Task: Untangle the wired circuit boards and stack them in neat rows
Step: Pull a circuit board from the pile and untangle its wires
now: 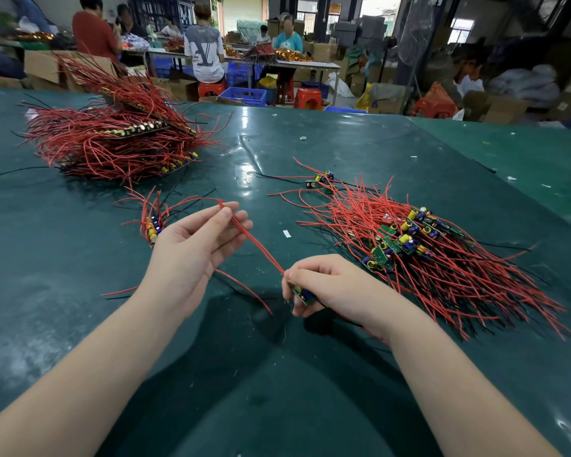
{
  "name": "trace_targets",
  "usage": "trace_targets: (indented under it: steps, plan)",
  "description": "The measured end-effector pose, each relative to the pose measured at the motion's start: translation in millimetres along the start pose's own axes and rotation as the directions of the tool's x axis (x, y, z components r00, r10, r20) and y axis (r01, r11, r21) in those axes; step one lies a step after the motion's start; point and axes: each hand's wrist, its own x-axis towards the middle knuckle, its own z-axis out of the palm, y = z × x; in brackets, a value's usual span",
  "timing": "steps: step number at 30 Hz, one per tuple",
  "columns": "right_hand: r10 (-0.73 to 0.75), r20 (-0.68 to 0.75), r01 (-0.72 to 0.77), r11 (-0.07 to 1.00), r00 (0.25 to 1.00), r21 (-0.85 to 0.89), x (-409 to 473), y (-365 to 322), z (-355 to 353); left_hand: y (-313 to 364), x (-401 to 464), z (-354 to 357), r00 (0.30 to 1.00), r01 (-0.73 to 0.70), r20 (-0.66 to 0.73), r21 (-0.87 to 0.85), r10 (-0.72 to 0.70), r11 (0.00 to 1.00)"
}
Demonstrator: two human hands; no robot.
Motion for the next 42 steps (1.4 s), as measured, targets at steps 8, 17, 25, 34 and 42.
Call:
trace_targets:
  steps: [8, 17, 25, 34, 42]
  plan:
    - [-0.004, -0.003, 0.004, 1.0, 1.0, -0.027, -0.7, 0.0, -0.4, 3.0, 2.0, -4.0, 0.999, -0.018, -0.031, -0.025, 0.017, 1.0]
    - [-0.014, 0.003, 0.014, 1.0, 1.0, -0.019, -0.7, -0.3, -1.8, 2.1, 5.0, -5.8, 0.996, -0.065, -0.063, 0.015, 0.066, 0.998]
    - [-0.031, -0.007, 0.031, 0.999, 1.0, -0.011, -0.7, 1.5, -6.2, 7.8, 6.2, -7.0, 0.992, -0.067, -0.109, -0.021, 0.064, 0.998]
    - [-0.16, -0.189, 0.167, 0.986, 0.969, 0.019, -1.9, 0.1, -19.5, 10.9, 8.1, -8.9, 0.98, -0.065, -0.197, -0.141, 0.036, 0.988]
    - [-0.31, -0.774, 0.094, 0.946, 0.553, -0.311, -3.3, 14.9, -65.1, 7.3, 9.1, -8.0, 0.988, 0.097, -0.119, -0.021, -0.099, 0.995]
